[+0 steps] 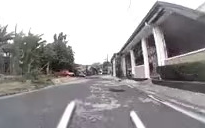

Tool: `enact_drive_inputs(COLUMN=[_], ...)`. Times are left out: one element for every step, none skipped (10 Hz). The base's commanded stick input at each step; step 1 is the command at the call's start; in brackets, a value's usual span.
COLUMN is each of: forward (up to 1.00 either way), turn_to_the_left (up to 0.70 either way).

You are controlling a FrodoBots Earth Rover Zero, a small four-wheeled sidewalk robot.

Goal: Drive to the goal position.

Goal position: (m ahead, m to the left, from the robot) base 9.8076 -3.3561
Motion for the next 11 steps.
enact_drive_inputs(forward=[0.85,0.85,0.85,0.85,0.85,0.85,0.85,0.85,0.85,0.85,0.85], turn_to_the_left=[0.00,0.00,0.00,0.00,-0.06,-0.34,-0.28,-0.04,0.00,0.00,0.00])
